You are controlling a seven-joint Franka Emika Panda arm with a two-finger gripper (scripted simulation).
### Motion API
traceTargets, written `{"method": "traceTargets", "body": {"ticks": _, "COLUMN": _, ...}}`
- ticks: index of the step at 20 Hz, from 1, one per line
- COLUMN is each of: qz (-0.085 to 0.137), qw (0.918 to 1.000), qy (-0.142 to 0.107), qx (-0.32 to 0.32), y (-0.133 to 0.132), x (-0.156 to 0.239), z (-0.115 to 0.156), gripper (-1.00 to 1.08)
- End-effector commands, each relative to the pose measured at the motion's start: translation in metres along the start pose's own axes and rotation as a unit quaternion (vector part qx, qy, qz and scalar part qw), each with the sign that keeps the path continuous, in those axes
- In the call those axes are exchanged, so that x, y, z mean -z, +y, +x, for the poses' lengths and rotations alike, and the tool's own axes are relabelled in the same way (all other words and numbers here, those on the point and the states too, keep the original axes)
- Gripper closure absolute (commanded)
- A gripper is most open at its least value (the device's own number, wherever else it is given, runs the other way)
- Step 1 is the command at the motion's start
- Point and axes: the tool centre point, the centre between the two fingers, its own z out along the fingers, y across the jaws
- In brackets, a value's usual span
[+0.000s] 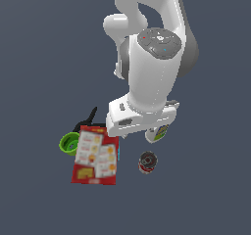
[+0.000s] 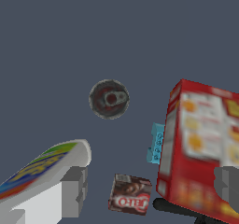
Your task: Pick up a designated object from a clutter of objects.
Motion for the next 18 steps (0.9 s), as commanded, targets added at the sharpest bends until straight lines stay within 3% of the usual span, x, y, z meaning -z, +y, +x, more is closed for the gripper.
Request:
{"method": "traceTargets", "body": {"ticks": 1, "qz": 0.003, "qw": 0.9998, "qy": 0.000, "qx": 0.019, "y": -0.007, "x": -0.021, "z": 0.014, "gripper": -0.92}}
{"method": "traceTargets", "body": {"ticks": 10, "qz": 0.013, "qw": 0.9976, "qy": -0.001, "qx": 0.068, "y": -0.027, "x": -0.080, "z": 0.046, "gripper": -0.92}}
{"method": "traceTargets", "body": {"ticks": 18, "qz": 0.017, "qw": 0.9962, "qy": -0.002, "qx": 0.085, "y": -0.036, "x": -0.103, "z": 0.055, "gripper": -0.92}}
